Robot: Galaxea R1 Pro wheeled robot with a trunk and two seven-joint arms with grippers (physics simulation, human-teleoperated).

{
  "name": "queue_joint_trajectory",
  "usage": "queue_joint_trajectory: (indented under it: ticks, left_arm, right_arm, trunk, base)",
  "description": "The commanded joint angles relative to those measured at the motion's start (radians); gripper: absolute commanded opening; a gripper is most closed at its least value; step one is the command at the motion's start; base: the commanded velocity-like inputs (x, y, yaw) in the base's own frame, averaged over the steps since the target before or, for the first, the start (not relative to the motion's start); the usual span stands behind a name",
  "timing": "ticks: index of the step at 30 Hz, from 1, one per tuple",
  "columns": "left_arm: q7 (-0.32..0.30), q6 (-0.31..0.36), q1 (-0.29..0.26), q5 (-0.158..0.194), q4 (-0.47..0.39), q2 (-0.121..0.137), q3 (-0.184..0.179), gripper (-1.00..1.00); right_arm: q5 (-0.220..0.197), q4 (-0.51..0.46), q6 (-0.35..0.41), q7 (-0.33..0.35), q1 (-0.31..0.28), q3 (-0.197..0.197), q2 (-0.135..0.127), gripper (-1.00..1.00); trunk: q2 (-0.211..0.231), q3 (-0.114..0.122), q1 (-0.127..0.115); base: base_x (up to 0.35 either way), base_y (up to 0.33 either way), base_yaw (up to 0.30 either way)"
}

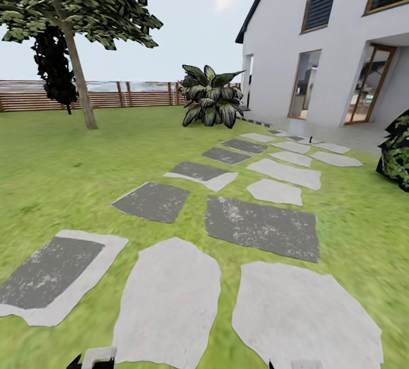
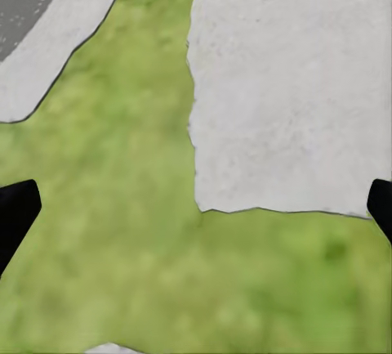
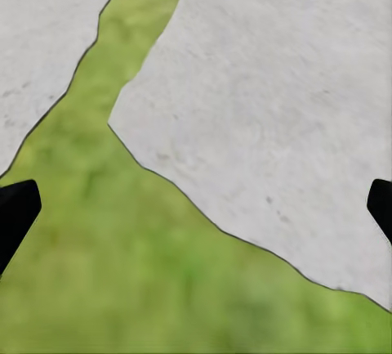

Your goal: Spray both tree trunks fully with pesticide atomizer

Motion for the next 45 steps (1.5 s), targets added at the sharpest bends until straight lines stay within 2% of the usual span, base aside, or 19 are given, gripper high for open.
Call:
queue_joint_trajectory:
  ticks: [1,14,25,45]
  left_arm:
    - [0.0,0.0,0.0,0.0,0.0,0.0,0.0,1.0]
    - [0.0,0.0,0.0,0.0,0.001,0.0,0.0,1.0]
    - [0.0,0.0,0.0,0.002,0.0,0.001,0.0,1.0]
    - [0.0,0.0,0.0,0.002,0.0,0.001,0.0,1.0]
  right_arm:
    - [0.0,0.001,0.0,0.0,0.0,0.0,0.0,1.0]
    - [-0.001,0.002,-0.001,-0.001,0.0,-0.001,0.0,1.0]
    - [-0.001,0.003,-0.001,-0.002,0.0,-0.001,0.0,1.0]
    - [-0.002,0.003,-0.001,-0.002,0.0,-0.002,0.001,1.0]
  trunk:
    - [0.0,0.0,0.0]
    - [0.0,0.0,0.0]
    - [0.0,-0.002,0.0]
    - [0.0,-0.026,0.0]
  base:
    - [0.339,0.0,0.0]
    - [0.339,0.0,-0.007]
    - [0.339,0.0,-0.235]
    - [0.339,0.0,-0.189]
